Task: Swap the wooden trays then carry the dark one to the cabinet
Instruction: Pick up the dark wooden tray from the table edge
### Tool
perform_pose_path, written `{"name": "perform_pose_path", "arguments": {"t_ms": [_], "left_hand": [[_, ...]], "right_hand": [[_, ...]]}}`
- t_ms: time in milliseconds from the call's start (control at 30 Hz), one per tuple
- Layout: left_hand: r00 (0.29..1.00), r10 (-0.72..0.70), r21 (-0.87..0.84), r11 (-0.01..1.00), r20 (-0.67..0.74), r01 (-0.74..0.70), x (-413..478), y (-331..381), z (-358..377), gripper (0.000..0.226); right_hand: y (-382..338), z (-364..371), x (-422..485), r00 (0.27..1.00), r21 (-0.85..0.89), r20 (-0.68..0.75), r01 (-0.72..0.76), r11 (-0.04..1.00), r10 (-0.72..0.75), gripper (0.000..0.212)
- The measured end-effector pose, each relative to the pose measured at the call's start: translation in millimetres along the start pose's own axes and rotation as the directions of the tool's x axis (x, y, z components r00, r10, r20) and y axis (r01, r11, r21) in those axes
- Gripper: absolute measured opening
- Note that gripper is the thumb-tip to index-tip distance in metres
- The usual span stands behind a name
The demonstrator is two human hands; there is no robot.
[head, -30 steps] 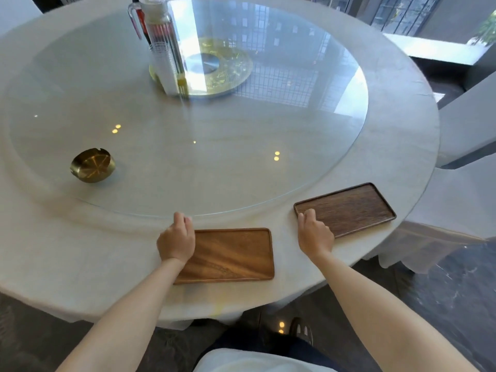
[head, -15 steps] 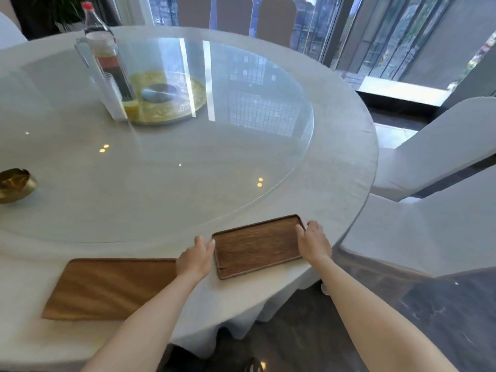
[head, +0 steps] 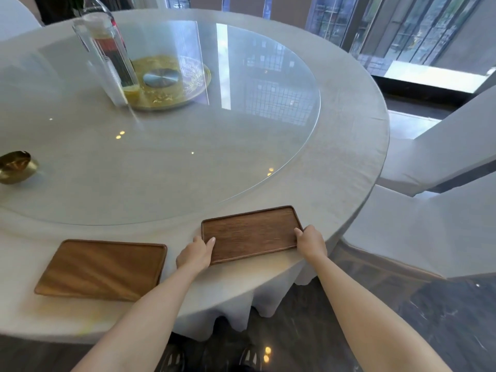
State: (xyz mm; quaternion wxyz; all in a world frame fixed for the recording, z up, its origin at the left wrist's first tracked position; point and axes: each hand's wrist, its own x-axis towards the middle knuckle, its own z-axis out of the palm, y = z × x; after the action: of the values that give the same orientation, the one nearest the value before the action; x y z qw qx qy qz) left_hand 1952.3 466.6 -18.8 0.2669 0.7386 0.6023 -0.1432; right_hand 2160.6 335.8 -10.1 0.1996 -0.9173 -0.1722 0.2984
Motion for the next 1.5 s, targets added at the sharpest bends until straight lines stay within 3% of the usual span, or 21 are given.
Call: {"name": "perform_pose_path", "arguments": {"t_ms": [367,500,667,1000,1267,1500], "left_hand": [[0.964,0.183,-0.027,0.981,-0.195,-0.192,5,-41,-47,0.049],[0.935,0.237,-0.010,0.969,-0.264,-0.249,20,-89,-85,0.048],[0.919,0.254,0.005,0.964,-0.301,-0.265,44,-180,-133,0.047],[0.943,0.260,0.020,0.965,-0.208,-0.262,64,-300,-146,0.044],[0.964,0.229,-0.004,0.973,-0.132,-0.232,65,-327,-123,0.043],[0.965,0.243,-0.014,0.969,-0.102,-0.245,62,-332,-116,0.043]], "right_hand": [[-29,13,-39,0.985,0.028,-0.161,0.074,0.997,-0.068,0.041],[-76,37,-69,0.961,0.024,-0.240,0.144,0.989,-0.134,0.039],[-141,98,-117,0.954,-0.005,-0.233,0.193,0.981,-0.189,0.040],[-178,200,-183,0.975,-0.133,-0.142,0.153,0.979,-0.171,0.042],[-172,222,-196,0.981,-0.314,-0.056,0.160,0.936,-0.186,0.035],[-165,230,-201,0.989,-0.365,-0.035,0.124,0.923,-0.146,0.030]]}}
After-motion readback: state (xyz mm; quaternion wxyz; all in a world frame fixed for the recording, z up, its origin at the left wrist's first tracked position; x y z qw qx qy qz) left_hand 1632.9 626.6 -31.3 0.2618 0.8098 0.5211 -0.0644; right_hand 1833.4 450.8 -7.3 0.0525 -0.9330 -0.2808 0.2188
